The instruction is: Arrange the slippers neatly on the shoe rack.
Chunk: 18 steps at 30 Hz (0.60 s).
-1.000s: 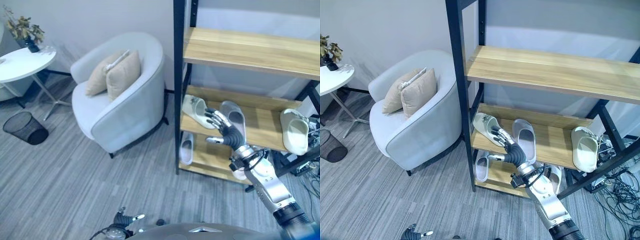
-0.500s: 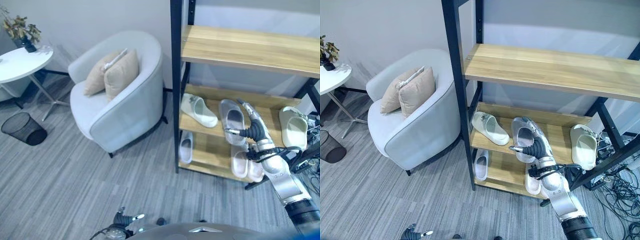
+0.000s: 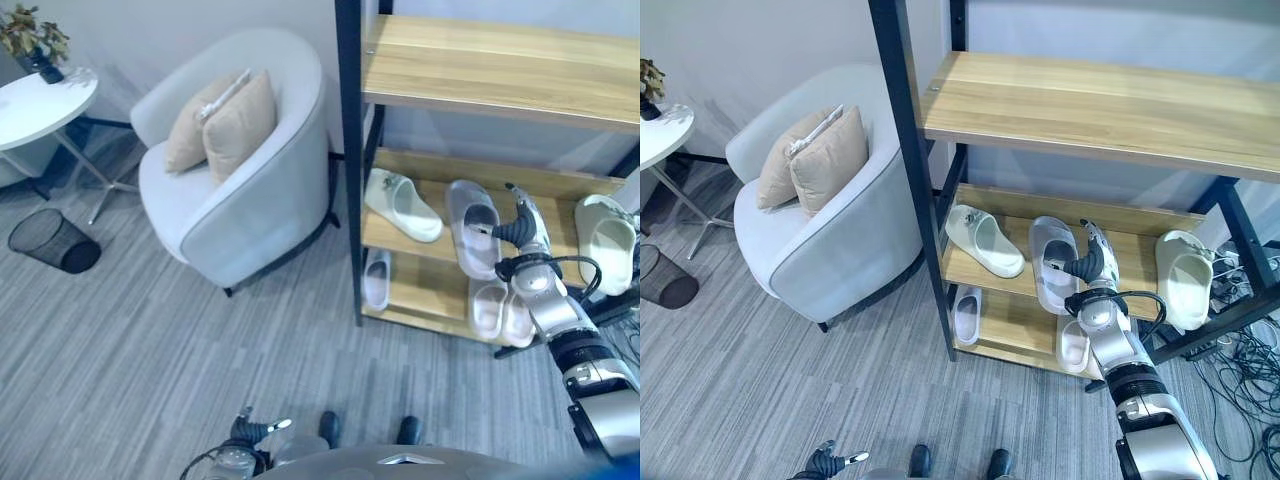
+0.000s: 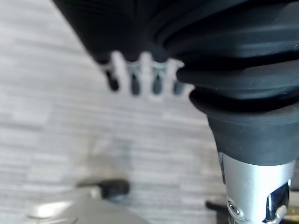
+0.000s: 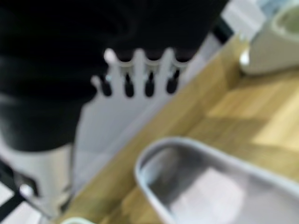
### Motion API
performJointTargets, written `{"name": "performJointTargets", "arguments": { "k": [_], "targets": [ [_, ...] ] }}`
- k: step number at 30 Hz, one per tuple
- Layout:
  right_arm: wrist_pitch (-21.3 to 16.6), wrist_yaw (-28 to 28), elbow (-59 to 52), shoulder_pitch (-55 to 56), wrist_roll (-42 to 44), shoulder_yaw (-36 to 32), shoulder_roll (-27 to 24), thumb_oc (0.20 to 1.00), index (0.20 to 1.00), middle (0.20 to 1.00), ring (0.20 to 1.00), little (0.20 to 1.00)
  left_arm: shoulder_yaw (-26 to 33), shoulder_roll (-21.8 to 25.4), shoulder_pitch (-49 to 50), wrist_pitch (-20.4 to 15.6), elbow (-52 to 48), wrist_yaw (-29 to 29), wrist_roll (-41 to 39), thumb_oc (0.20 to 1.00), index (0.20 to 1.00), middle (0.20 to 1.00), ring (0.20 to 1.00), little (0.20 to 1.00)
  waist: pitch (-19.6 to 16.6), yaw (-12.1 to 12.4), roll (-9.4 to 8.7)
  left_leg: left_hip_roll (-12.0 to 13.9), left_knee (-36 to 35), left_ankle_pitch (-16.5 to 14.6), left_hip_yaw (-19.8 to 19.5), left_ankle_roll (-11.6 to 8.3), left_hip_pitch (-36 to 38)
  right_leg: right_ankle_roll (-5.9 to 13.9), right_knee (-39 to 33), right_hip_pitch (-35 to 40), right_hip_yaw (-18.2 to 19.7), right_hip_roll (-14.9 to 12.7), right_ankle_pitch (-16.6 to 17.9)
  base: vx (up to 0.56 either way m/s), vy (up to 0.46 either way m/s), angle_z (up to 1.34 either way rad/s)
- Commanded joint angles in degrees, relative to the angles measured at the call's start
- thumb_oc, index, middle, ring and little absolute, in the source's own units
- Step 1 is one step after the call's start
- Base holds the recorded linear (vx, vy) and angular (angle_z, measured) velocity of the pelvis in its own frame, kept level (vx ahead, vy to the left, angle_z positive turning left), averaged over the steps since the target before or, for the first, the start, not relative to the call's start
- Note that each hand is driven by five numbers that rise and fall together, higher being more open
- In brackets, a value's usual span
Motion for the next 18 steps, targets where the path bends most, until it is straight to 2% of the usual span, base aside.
{"name": "performJointTargets", "arguments": {
  "k": [1,5,6,11,18],
  "targets": [
    [-3.84,-2.54,3.24,-5.56,3.49,1.32,-1.75,1.0,1.0,1.0,1.0,1.0,-3.3,-3.02,-3.17,-1.93,2.6,0.8,-1.39,1.0,1.0,1.0,1.0,1.0,-0.86,0.73,-2.45,-1.93,0.25,-3.22,-1.76,-0.68,-3.27,5.75,0.82,3.05,2.19,-3.86,-4.95,0.01,0.023,0.04],
    [-1.86,-5.67,8.09,-10.51,4.35,1.5,-2.52,1.0,1.0,1.0,1.0,1.0,-3.94,-3.33,-3.49,-2.35,2.42,1.81,-3.12,1.0,1.0,1.0,1.0,1.0,-0.25,1.01,-2.1,-2.07,0.25,-2.77,-1.81,-0.78,-4.73,5.85,0.96,1.74,2.05,-3.97,-4.64,0.0,0.017,0.04],
    [-0.78,-7.91,9.6,-12.25,4.52,1.01,-2.45,1.0,1.0,1.0,1.0,1.0,-4.26,-3.46,-3.75,-2.4,2.11,2.23,-3.83,1.0,1.0,1.0,1.0,1.0,0.1,1.04,-1.98,-2.12,0.25,-2.59,-1.8,-0.81,-5.36,5.85,1.02,1.26,1.99,-4.0,-4.49,0.0,0.0,0.0],
    [-0.24,-11.14,10.69,-13.08,5.14,-0.67,-3.21,1.0,1.0,1.0,1.0,1.0,-4.42,-3.57,-3.69,-2.25,1.84,2.45,-4.55,1.0,1.0,1.0,1.0,1.0,0.43,0.86,-1.85,-2.1,0.25,-2.46,-1.93,-0.85,-5.76,5.82,1.3,0.85,1.91,-4.0,-4.46,0.0,0.0,0.0],
    [2.31,-7.36,16.81,-12.9,8.49,-0.17,-3.62,1.0,1.0,1.0,1.0,1.0,-4.14,-3.17,-3.16,-2.16,0.74,1.9,-5.97,1.0,1.0,1.0,1.0,1.0,0.66,0.51,-1.78,-2.2,0.25,-2.67,-2.02,-0.82,-5.42,5.8,1.34,1.27,1.71,-4.03,-4.54,0.05,-0.004,0.0]
  ]
}}
